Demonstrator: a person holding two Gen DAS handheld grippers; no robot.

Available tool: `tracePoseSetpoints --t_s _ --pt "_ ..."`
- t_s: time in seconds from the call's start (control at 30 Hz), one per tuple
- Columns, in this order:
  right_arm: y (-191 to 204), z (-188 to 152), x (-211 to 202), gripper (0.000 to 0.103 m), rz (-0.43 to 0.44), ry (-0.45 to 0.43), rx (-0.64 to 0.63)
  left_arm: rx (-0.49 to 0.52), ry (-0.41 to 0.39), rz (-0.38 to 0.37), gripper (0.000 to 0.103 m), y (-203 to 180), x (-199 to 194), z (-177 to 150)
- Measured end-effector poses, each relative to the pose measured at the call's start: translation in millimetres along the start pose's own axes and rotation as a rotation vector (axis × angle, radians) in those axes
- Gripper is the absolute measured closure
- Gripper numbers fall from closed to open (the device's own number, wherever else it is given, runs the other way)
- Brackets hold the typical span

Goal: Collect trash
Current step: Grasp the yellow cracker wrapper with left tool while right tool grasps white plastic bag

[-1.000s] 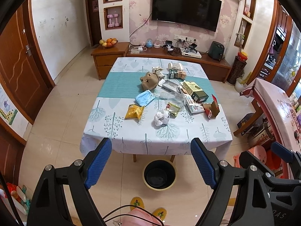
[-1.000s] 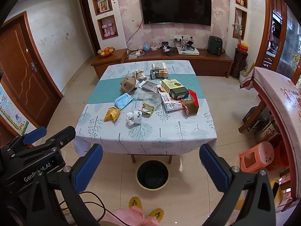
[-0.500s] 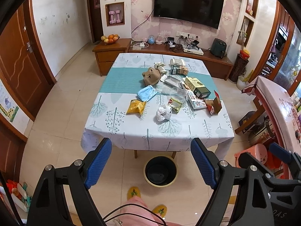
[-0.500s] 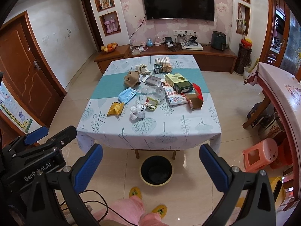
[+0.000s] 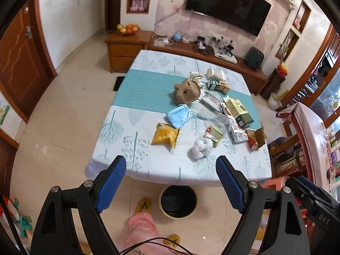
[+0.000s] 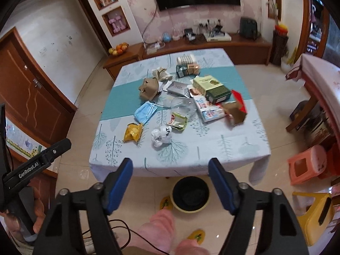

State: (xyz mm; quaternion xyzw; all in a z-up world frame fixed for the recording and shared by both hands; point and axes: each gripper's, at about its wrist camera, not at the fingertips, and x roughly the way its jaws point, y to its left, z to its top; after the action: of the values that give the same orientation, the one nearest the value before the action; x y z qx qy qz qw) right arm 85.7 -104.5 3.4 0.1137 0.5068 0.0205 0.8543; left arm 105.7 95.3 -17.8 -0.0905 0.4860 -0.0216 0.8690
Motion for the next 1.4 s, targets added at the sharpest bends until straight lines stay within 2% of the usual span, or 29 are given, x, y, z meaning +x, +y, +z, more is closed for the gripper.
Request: tracePoseSetpoints --t_s 0.1,0.2,0.23,0.3,0.37,0.5,0.57,0.67,0.83,0.9,1.0,1.07,1.17,1.2,1.27,1.33,1.37,1.4 --pt "10 22 46 0.03 0.007 0.056 0.019 0.027 0.054 0.008 0.018 17 40 23" --pt "16 35 91 0.032 0.034 0.088 0.04 0.051 0.118 -0.019 0.018 29 78 38" --pt "19 40 114 0.034 0.027 0.103 0.046 0.062 0.145 -0.027 0.018 33 96 42" --pt "22 44 148 0.05 0.004 0.148 0.049 0.079 0.193 -0.044 0.018 39 126 49" --pt "22 46 190 0.061 0.009 0.229 0.074 0.092 0.244 -0.047 0.018 42 158 52" --pt "17 42 247 0.062 0.027 0.322 0.148 0.103 0.378 -0.096 0.018 42 224 56" --pt "16 42 261 0.062 0.01 0.332 0.161 0.101 0.437 -0.125 0.018 39 252 57" --pt "13 41 272 0.062 0.016 0.337 0.181 0.107 0.486 -0.131 0.018 31 281 57" --pt "11 42 283 0.06 0.029 0.337 0.197 0.125 0.53 -0.132 0.018 19 310 56" --pt "9 42 286 0.055 0.032 0.349 0.207 0.137 0.54 -0.114 0.02 16 318 56" --pt "6 43 290 0.053 0.043 0.349 0.227 0.153 0.561 -0.099 0.036 12 326 54" --pt "7 44 293 0.052 0.045 0.352 0.228 0.149 0.555 -0.096 0.039 12 326 53" --pt "9 46 292 0.053 0.056 0.343 0.225 0.159 0.542 -0.098 0.055 11 323 52" --pt "9 46 291 0.059 0.066 0.34 0.227 0.162 0.543 -0.111 0.063 11 322 52" --pt "13 47 291 0.068 0.098 0.342 0.224 0.17 0.537 -0.13 0.069 13 317 52" --pt "17 48 285 0.071 0.1 0.34 0.195 0.178 0.515 -0.132 0.082 17 309 52" --pt "19 48 282 0.072 0.102 0.335 0.184 0.18 0.504 -0.133 0.084 18 305 52" --pt "20 47 277 0.072 0.108 0.331 0.175 0.179 0.491 -0.133 0.099 18 301 52"
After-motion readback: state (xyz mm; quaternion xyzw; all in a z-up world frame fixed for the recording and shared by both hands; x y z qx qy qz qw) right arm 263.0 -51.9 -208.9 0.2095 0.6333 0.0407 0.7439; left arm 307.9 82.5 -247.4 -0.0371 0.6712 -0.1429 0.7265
